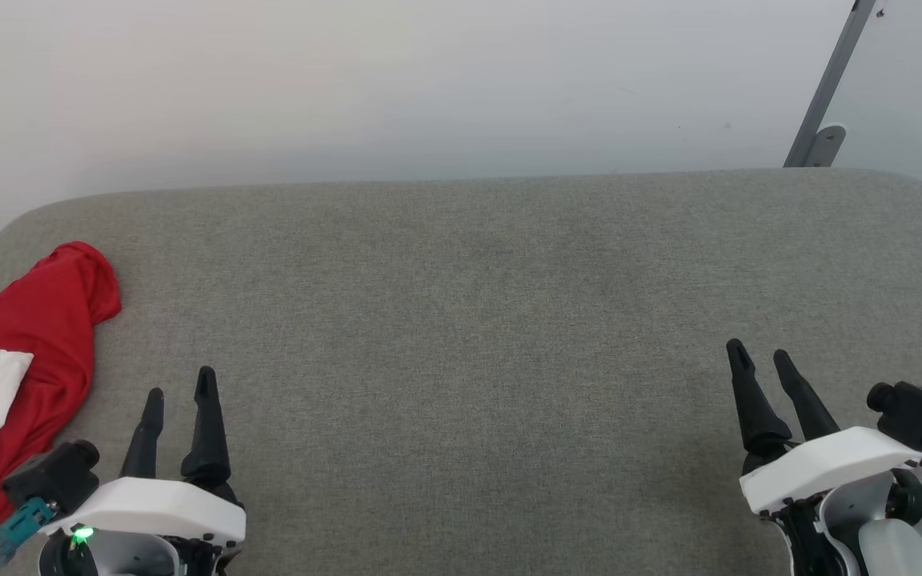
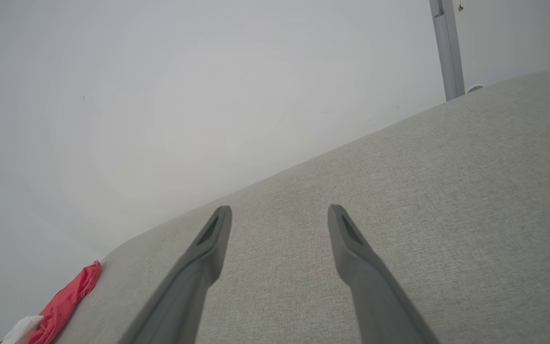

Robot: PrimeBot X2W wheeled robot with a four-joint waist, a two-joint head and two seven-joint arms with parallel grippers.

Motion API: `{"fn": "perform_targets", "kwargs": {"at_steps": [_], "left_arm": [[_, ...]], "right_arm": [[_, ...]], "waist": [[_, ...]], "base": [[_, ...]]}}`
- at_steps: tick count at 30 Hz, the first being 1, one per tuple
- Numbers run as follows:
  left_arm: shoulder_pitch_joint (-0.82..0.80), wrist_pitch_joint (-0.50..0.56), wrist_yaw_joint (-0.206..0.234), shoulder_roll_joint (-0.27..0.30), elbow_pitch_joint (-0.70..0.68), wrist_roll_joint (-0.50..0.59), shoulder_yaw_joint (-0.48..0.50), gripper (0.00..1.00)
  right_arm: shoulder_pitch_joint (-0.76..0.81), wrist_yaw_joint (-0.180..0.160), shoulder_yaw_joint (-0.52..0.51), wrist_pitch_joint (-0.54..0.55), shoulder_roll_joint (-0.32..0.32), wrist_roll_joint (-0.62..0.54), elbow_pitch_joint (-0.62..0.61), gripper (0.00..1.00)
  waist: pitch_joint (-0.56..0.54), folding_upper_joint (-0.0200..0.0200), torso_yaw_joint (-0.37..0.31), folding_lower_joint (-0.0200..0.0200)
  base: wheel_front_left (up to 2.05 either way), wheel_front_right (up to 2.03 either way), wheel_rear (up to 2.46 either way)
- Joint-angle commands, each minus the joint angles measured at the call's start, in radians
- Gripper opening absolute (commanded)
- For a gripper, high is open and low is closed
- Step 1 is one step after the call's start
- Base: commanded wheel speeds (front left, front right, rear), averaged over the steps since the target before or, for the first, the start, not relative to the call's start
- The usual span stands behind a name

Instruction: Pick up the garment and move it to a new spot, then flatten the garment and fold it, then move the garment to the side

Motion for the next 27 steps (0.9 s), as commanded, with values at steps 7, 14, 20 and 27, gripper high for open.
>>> {"fn": "perform_targets", "kwargs": {"at_steps": [7, 14, 20, 27], "left_arm": [[0.005, -0.026, 0.004, 0.002, -0.018, 0.097, 0.004, 1.00], [0.011, -0.043, 0.004, 0.001, -0.022, 0.174, 0.004, 1.00], [0.013, -0.058, -0.004, 0.004, -0.026, 0.236, 0.002, 1.00], [0.020, -0.071, -0.015, 0.002, -0.029, 0.289, 0.000, 1.00]], "right_arm": [[-0.026, 0.002, 0.005, -0.018, -0.008, -0.082, -0.017, 1.00], [-0.026, 0.002, 0.008, -0.028, -0.007, -0.150, -0.024, 1.00], [-0.027, 0.002, 0.010, -0.037, -0.009, -0.200, -0.028, 1.00], [-0.026, 0.002, 0.010, -0.044, -0.008, -0.253, -0.032, 1.00]], "waist": [[-0.001, 0.0000, -0.001, 0.0000], [-0.001, 0.0000, -0.001, 0.0000], [-0.003, 0.0000, -0.001, 0.0000], [-0.003, 0.0000, -0.002, 0.0000]], "base": [[0.00, 0.00, 0.00], [0.00, 0.00, 0.00], [0.00, 0.00, 0.00], [0.00, 0.00, 0.00]]}}
